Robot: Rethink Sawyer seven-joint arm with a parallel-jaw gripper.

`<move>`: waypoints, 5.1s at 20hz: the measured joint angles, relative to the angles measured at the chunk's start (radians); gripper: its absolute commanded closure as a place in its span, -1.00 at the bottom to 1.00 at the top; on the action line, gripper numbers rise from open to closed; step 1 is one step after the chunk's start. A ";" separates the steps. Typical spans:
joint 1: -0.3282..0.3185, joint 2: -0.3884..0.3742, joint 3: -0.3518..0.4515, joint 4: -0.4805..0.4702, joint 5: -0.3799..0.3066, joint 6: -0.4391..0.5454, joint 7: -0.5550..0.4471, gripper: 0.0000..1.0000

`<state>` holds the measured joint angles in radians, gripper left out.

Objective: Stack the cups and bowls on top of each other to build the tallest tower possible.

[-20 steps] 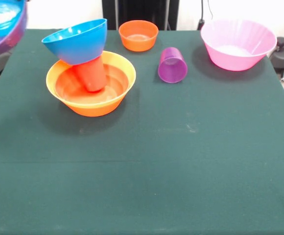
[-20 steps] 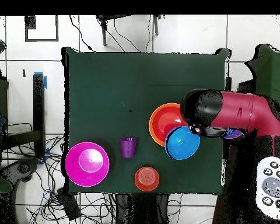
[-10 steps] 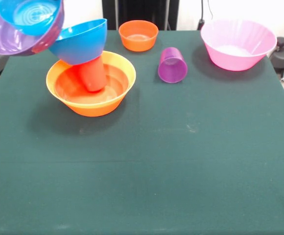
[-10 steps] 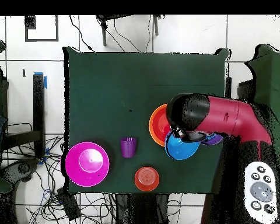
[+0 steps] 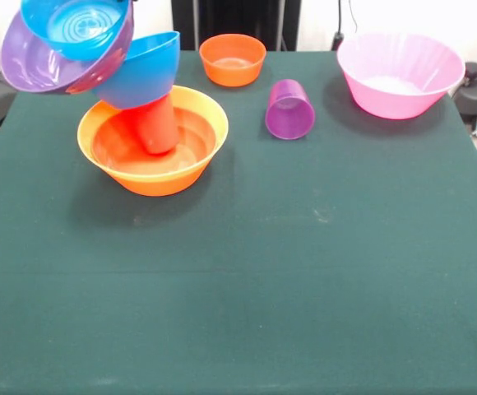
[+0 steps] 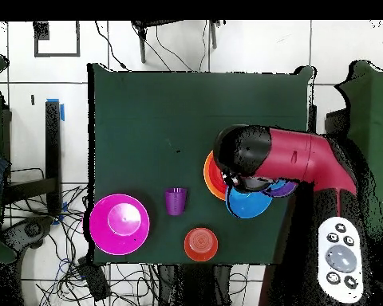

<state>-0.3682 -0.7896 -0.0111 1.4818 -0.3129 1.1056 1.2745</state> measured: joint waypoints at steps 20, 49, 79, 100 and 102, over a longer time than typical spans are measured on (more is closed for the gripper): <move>0.138 -0.127 -0.116 0.100 0.017 -0.018 0.139 1.00; 0.148 -0.135 -0.151 0.227 0.019 -0.230 0.256 1.00; 0.147 -0.064 -0.150 0.325 0.041 -0.384 0.287 1.00; 0.120 -0.063 -0.144 0.342 0.046 -0.459 0.287 1.00; 0.120 -0.060 -0.142 0.342 0.045 -0.502 0.287 1.00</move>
<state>-0.2484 -0.8494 -0.1534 1.8238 -0.2675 0.6034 1.5614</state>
